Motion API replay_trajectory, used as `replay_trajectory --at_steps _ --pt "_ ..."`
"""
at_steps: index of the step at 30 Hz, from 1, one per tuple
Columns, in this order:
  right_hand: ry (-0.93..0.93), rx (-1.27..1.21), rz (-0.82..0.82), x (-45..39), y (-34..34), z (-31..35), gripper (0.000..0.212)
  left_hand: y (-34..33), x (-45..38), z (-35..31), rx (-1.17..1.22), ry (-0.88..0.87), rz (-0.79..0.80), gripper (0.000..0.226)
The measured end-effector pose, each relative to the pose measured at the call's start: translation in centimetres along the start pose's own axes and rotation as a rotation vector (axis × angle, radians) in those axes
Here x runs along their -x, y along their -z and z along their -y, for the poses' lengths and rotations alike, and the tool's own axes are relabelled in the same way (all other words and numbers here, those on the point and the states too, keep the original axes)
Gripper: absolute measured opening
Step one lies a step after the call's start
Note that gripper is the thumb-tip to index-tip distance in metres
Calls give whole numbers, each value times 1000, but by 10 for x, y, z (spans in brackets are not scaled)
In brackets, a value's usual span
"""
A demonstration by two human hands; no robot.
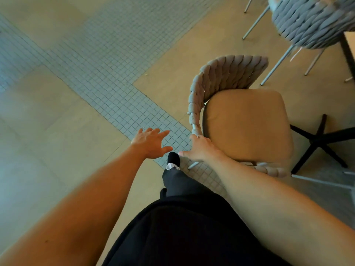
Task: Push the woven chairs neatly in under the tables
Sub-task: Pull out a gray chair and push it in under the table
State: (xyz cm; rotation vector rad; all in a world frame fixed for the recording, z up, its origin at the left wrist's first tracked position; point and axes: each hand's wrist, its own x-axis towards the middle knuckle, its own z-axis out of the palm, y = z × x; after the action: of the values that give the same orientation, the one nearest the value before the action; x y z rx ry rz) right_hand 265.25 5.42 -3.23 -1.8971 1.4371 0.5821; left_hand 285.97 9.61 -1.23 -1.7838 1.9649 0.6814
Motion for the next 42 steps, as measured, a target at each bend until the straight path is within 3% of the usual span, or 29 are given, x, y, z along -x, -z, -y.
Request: replay_trajectory --at_steps 5,11,22,31,37,42 --pt "-93 -160 -34 -31 12 -2 102 27 -45 20 -121 -84 60 80" --pt "-209 -260 -56 -52 36 -10 89 71 -107 31 -220 -234 112 76" --pt "-383 -439 -120 -68 70 -5 70 132 -186 24 -332 -480 64 59" --pt "-622 -662 -264 -81 68 31 62 168 -242 21 -459 -822 50 51" --pt "-805 -742 -311 -100 58 56 73 166 -288 13 -518 -1108 2 54" --pt "-898 -761 -347 -124 45 71 76 146 -319 7 -622 -1147 45 67"
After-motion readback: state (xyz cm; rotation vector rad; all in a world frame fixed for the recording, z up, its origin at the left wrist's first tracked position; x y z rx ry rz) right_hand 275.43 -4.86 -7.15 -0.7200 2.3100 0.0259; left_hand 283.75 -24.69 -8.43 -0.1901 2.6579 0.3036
